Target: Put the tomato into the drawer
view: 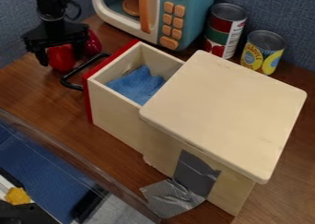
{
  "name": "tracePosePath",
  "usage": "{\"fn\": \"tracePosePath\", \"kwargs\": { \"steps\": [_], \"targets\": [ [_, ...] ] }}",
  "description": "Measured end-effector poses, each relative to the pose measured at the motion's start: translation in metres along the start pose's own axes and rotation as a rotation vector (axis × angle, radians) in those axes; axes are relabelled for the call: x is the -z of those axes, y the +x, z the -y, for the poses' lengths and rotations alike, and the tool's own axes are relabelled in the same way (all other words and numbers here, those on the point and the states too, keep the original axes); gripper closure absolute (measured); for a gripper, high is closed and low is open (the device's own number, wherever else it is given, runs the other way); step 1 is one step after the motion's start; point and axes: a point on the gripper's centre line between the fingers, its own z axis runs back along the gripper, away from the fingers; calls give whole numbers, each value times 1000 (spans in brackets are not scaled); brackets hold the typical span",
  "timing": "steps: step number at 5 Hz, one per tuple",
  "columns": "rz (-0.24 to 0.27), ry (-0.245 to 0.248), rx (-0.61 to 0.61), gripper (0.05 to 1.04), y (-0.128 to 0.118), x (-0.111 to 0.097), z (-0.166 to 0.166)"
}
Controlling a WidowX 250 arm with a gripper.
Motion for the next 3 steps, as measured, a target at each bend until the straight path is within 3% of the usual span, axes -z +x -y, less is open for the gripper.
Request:
{"fn": "tracePosePath", "kwargs": {
  "steps": [1,2,3],
  "targets": [
    [-6,0,5,215,-3,1,-1],
    [-32,-32,-10,215,-5,-15,-6],
    [17,-103,-8,215,6,-53,-6]
  ]
}}
